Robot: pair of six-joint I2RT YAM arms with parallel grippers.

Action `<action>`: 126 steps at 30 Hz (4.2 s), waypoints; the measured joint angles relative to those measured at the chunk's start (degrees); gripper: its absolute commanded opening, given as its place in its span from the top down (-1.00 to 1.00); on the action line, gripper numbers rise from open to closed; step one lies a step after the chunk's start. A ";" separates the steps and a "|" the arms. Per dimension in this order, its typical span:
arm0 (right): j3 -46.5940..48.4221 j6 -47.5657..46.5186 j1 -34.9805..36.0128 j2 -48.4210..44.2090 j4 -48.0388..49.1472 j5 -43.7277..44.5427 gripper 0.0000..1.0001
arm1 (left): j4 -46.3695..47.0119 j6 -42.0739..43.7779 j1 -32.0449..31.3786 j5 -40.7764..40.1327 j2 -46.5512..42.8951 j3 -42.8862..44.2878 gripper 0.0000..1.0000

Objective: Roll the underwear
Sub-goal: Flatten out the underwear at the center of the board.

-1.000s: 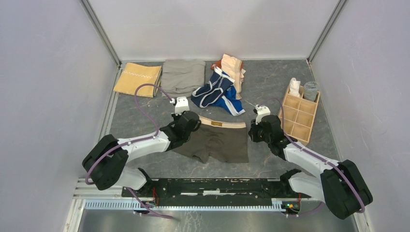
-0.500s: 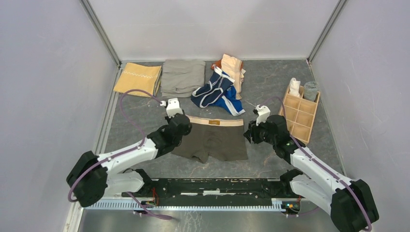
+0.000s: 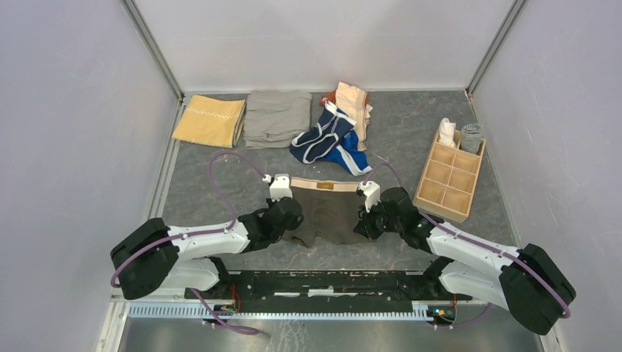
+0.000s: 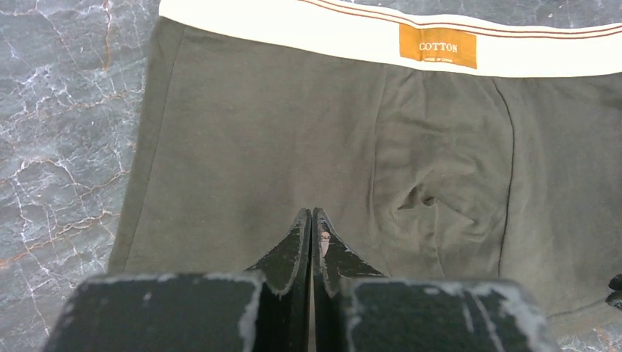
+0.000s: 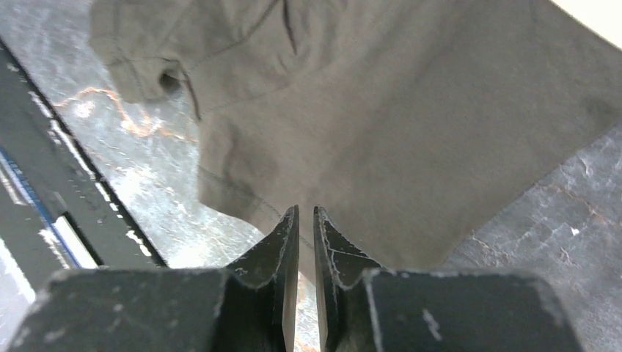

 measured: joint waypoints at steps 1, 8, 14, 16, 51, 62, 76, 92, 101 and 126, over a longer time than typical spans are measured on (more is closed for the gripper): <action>-0.42 -0.04 0.26 0.39 0.44 0.92 0.67 | -0.15 -0.33 0.00 -0.17 0.00 -0.17 0.91; -2.54 0.07 1.75 4.66 3.72 9.79 0.71 | -0.44 -1.49 0.00 -1.40 1.51 -0.28 0.87; -0.48 0.90 2.12 8.68 6.36 18.43 0.74 | -0.39 -1.49 0.04 -1.70 6.36 -0.28 0.88; 0.61 1.09 2.12 9.90 6.01 21.73 0.72 | 0.61 -1.51 0.07 -2.56 8.04 0.11 0.89; 5.01 6.64 25.33 -5.53 -3.41 29.75 0.70 | 6.40 8.83 7.08 8.85 -3.41 0.85 0.83; 7.65 3.30 20.09 8.37 -14.14 40.02 0.90 | 1.14 3.43 6.23 7.21 0.63 -0.90 0.93; 4.09 4.42 23.82 7.91 -7.02 27.89 0.95 | 5.49 2.89 13.64 9.20 15.87 7.23 0.96; 5.62 6.36 27.93 -1.75 -6.14 34.40 0.48 | 1.20 8.22 16.28 10.69 15.89 17.49 0.26; 4.61 6.14 27.91 -2.01 -8.44 36.61 0.47 | 5.75 6.82 15.98 19.50 -0.07 6.93 0.66; 1.60 8.76 27.91 -6.49 -8.61 38.80 0.15 | 9.14 -0.74 12.26 15.74 18.21 8.37 0.96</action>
